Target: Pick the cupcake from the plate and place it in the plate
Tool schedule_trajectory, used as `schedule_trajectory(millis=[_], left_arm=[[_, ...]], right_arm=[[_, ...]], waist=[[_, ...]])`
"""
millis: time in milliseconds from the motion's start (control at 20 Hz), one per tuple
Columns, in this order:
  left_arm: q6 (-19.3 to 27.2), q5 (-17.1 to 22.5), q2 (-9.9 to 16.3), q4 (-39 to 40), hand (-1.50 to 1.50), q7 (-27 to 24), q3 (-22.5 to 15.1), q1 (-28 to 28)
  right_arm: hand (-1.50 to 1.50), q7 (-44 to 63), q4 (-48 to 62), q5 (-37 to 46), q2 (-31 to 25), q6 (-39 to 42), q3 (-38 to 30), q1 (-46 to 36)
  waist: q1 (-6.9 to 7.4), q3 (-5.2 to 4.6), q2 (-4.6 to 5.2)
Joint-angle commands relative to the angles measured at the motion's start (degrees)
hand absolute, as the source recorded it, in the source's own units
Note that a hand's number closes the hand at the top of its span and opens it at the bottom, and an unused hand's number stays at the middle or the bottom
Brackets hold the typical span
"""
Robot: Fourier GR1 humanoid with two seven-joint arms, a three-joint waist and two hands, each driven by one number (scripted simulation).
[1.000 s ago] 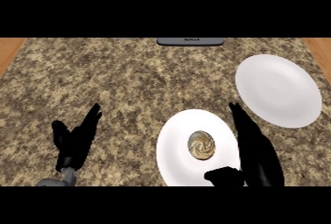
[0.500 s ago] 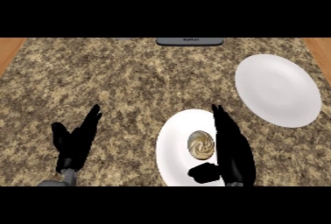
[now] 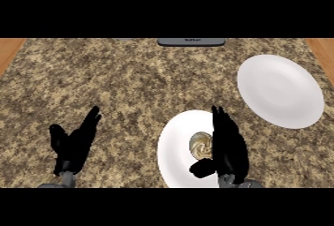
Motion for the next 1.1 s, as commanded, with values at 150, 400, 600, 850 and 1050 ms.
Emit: schedule_trajectory(millis=[150, 400, 600, 850, 1050], left_arm=[[-2.1, -0.5, -1.0, 4.4, 0.00, 1.9, 2.0, -3.7], [1.1, -2.6, -4.7, 4.3, 0.00, 1.5, 0.4, -3.8], [-2.9, -1.6, -1.7, 4.7, 0.00, 1.7, 3.2, -2.9], [-2.4, -3.0, -4.1, 2.2, 0.00, 0.8, 1.3, 1.1], [-1.4, -4.4, -4.2, -1.2, 0.00, 3.0, 0.7, 2.2]], right_arm=[[-1.50, 2.4, 3.9, 1.7, 3.6, 2.0, -0.1, -1.6], [1.50, -0.1, 6.3, 0.4, 2.9, 6.2, 2.0, 0.5], [1.50, -6.8, 11.5, 1.0, 1.9, 4.7, -1.7, -3.6], [1.50, -4.4, 13.0, 5.5, 3.6, 1.8, 1.6, -2.6], [1.50, -7.3, 7.4, 9.9, 0.0, -0.3, 0.4, -0.4]], waist=[[-0.17, -0.26, 0.22], [-0.39, -0.28, 0.23], [-0.13, -0.26, 0.22], [-0.02, -0.26, 0.20], [-0.18, -0.25, 0.11]])
